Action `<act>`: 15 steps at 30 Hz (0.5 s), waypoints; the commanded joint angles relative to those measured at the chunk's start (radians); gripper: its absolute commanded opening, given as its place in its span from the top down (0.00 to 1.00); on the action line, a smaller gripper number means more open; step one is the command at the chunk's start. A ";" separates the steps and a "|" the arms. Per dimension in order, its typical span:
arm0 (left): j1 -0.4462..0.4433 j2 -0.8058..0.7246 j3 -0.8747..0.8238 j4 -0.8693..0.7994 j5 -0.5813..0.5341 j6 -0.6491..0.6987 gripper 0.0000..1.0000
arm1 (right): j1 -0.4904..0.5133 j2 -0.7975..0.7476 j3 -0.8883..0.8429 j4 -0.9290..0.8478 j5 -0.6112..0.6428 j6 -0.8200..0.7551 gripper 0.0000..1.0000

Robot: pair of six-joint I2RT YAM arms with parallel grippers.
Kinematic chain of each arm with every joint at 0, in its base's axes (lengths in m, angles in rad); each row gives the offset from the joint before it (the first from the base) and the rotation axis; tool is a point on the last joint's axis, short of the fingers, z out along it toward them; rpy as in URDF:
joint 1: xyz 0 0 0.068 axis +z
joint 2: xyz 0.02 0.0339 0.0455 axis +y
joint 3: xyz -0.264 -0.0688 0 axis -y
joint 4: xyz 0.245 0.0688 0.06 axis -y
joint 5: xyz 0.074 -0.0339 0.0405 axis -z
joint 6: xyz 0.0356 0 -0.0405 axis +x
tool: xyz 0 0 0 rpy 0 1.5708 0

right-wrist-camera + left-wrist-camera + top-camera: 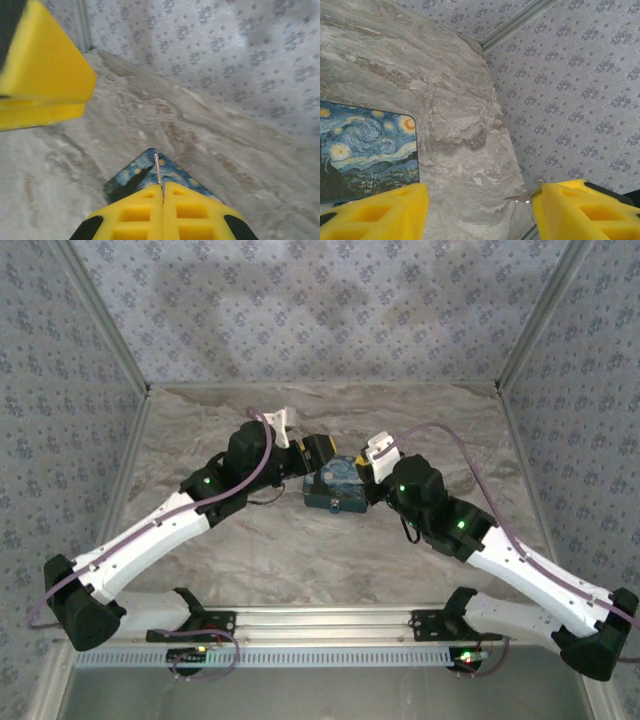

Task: Unlock the padlock with the key

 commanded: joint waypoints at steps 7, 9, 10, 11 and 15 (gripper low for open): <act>-0.019 0.050 0.063 0.081 0.065 -0.078 0.38 | 0.067 -0.025 -0.020 0.116 0.174 -0.135 1.00; -0.027 0.072 0.083 0.089 0.081 -0.090 0.38 | 0.080 -0.023 -0.023 0.124 0.169 -0.145 1.00; -0.034 0.083 0.095 0.095 0.087 -0.094 0.38 | 0.085 -0.022 -0.023 0.125 0.168 -0.149 1.00; -0.040 0.093 0.102 0.101 0.089 -0.098 0.38 | 0.090 -0.021 -0.023 0.129 0.167 -0.154 1.00; -0.049 0.125 0.132 0.114 0.104 -0.115 0.38 | 0.110 -0.023 -0.035 0.149 0.171 -0.167 1.00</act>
